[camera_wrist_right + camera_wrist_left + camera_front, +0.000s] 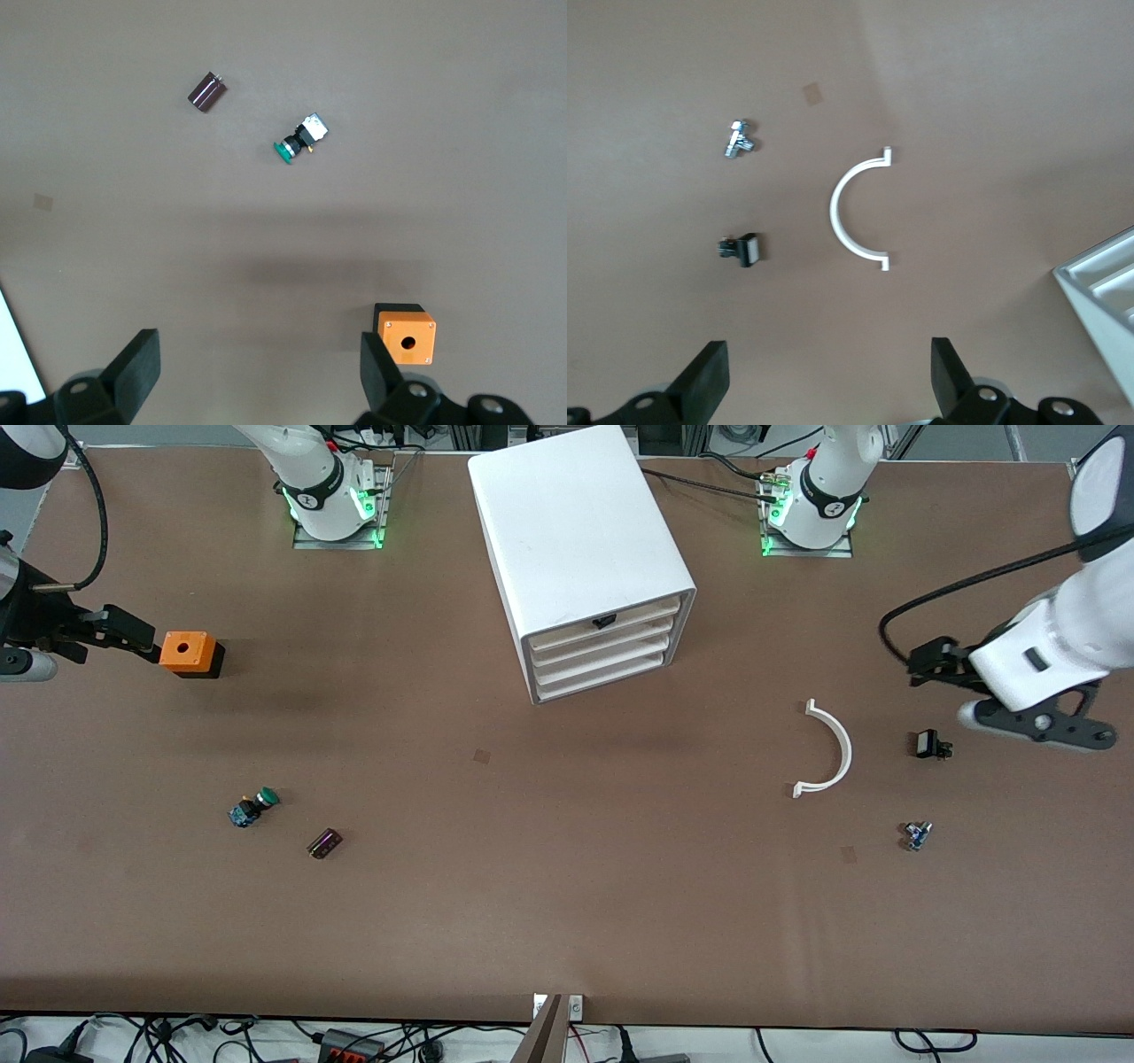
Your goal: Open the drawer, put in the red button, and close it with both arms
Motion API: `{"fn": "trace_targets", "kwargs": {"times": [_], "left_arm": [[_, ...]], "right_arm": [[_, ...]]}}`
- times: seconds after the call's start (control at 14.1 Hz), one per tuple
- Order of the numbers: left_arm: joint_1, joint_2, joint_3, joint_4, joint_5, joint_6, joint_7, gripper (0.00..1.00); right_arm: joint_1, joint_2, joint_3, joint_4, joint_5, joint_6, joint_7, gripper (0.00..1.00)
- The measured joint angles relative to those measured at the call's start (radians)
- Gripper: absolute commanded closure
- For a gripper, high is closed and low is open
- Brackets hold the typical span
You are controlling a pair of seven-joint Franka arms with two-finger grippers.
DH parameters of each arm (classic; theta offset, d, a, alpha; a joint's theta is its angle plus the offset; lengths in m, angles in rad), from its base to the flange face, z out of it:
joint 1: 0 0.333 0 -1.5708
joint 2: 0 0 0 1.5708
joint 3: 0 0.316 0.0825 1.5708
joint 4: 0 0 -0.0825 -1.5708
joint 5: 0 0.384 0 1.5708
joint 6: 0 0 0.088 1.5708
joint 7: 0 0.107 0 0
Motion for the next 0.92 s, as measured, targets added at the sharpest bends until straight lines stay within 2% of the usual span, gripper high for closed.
{"fn": "trace_targets", "kwargs": {"times": [0.14, 0.28, 0.42, 0.92], "left_arm": [[-0.039, -0.073, 0.074, -0.115, -0.011, 0.115, 0.024, 0.0], [-0.053, -0.148, 0.109, -0.24, -0.03, 0.228, 0.021, 0.0], [-0.063, -0.192, 0.137, -0.315, -0.081, 0.294, -0.003, 0.0], [-0.075, -0.238, 0.15, -0.338, -0.096, 0.307, -0.035, 0.0]], "right_arm": [[0.0, 0.0, 0.0, -0.001, 0.0, -0.001, 0.003, 0.0], [0.0, 0.0, 0.0, -0.001, 0.0, -0.003, 0.004, 0.0], [0.0, 0.0, 0.0, -0.003, 0.0, -0.004, 0.004, 0.0], [0.0, -0.023, 0.0, -0.047, 0.0, 0.034, 0.004, 0.0]]}}
